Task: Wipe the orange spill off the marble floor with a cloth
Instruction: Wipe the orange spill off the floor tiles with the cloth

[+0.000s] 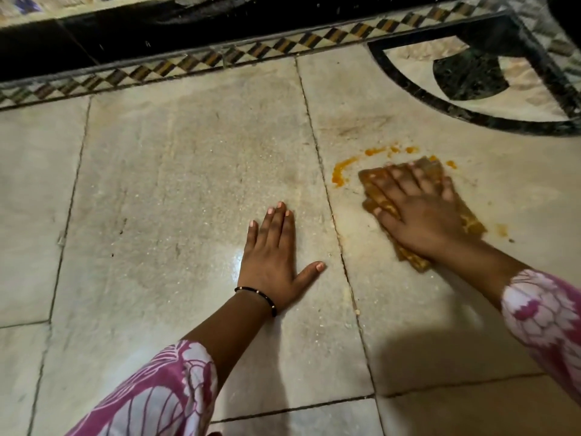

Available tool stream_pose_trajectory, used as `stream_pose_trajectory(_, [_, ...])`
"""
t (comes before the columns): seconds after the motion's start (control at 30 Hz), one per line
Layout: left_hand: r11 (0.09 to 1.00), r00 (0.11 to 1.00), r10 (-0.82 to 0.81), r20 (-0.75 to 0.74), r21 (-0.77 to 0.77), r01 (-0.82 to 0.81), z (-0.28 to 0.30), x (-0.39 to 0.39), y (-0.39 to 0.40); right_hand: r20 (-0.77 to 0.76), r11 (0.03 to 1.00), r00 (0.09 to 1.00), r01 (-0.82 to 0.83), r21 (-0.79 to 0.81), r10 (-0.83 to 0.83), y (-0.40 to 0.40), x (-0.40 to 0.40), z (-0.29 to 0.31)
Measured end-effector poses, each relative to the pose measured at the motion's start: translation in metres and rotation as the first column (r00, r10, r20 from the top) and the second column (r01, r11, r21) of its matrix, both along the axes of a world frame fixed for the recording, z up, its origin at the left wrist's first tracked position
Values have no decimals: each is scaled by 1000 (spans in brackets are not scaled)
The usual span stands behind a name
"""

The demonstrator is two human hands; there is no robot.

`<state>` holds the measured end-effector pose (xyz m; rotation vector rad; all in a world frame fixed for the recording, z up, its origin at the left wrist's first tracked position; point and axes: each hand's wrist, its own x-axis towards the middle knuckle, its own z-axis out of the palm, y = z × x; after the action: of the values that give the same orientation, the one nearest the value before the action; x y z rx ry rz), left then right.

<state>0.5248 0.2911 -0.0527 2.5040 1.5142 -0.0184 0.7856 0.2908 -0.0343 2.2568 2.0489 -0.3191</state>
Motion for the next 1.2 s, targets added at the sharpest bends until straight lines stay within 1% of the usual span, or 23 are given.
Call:
stream_pose_trajectory(0.07, [1000, 1000, -2, 2, 9, 2, -1, 1, -1, 15, 983, 983, -184, -17, 184, -5, -24, -1])
stream_pose_trajectory(0.17, [999, 1000, -1, 14, 33, 1, -3, 1, 0, 30, 923, 923, -384, 3, 384, -50, -40, -3])
stream_pose_trajectory(0.27, [999, 1000, -11, 25, 44, 10, -5, 1, 0, 16, 844, 844, -535, -13, 536, -103, -13, 0])
stream_pose_trajectory(0.33, [999, 1000, -5, 29, 45, 4, -6, 0, 0, 7, 810, 811, -585, -41, 586, -120, 22, 5])
stream_pose_trajectory(0.4, [999, 1000, -6, 23, 41, 5, -6, 1, 0, 8, 833, 835, -547, -87, 550, -118, 58, 7])
stream_pose_trajectory(0.47, [999, 1000, -7, 19, 38, 6, -6, 1, -1, 33, 888, 891, -449, -100, 454, -101, 82, 7])
stream_pose_trajectory(0.5, [999, 1000, -5, 18, 38, 5, -5, 1, -1, 36, 926, 927, -370, -83, 373, -89, 85, 8])
stream_pose_trajectory(0.57, [999, 1000, -5, 13, 38, 4, -4, 1, -1, 26, 988, 988, -151, -13, 151, -60, 75, 8])
stream_pose_trajectory(0.6, [999, 1000, -5, 8, 36, 5, -4, 1, -1, 25, 999, 998, -52, 11, 52, -46, 62, 6])
stream_pose_trajectory(0.63, [999, 1000, -8, 3, 34, 8, -3, 1, -1, 28, 1000, 1000, 8, 25, -9, -35, 46, 7])
stream_pose_trajectory(0.67, [999, 1000, -9, 0, 31, 9, -3, 1, -1, 28, 1000, 1000, 13, 26, -14, -28, 26, 5])
stream_pose_trajectory(0.7, [999, 1000, -12, 0, 30, 12, -3, 2, -1, 26, 999, 999, -30, 18, 29, -26, 7, 3])
stream_pose_trajectory(0.77, [999, 1000, -12, 16, 31, 12, -1, 2, -1, 25, 980, 980, -199, -3, 199, -38, -29, -2])
stream_pose_trajectory(0.83, [1000, 998, -4, 63, 20, 2, 1, 2, -3, 29, 944, 945, -327, 35, 326, -71, -47, -3])
stream_pose_trajectory(0.9, [1000, 991, -10, 130, -8, 11, 2, 8, -12, 6, 919, 919, -394, 10, 394, -115, -43, -3])
stream_pose_trajectory(0.97, [997, 983, -67, 169, -32, 74, 2, 18, -23, -8, 918, 918, -396, -10, 396, -154, -16, -3])
stream_pose_trajectory(1.03, [988, 972, -149, 180, -24, 156, 1, 31, -30, 6, 951, 952, -306, -44, 306, -173, 25, 2])
stream_pose_trajectory(1.1, [977, 960, -203, 195, -24, 211, 2, 42, -31, 12, 984, 986, -168, -54, 169, -171, 66, 4])
stream_pose_trajectory(1.17, [962, 945, -263, 193, -21, 272, 4, 51, -29, 12, 998, 998, 57, -31, -57, -150, 84, 7])
stream_pose_trajectory(1.2, [952, 937, -299, 180, -12, 306, 5, 57, -28, 22, 983, 983, 184, 4, -184, -134, 84, 9])
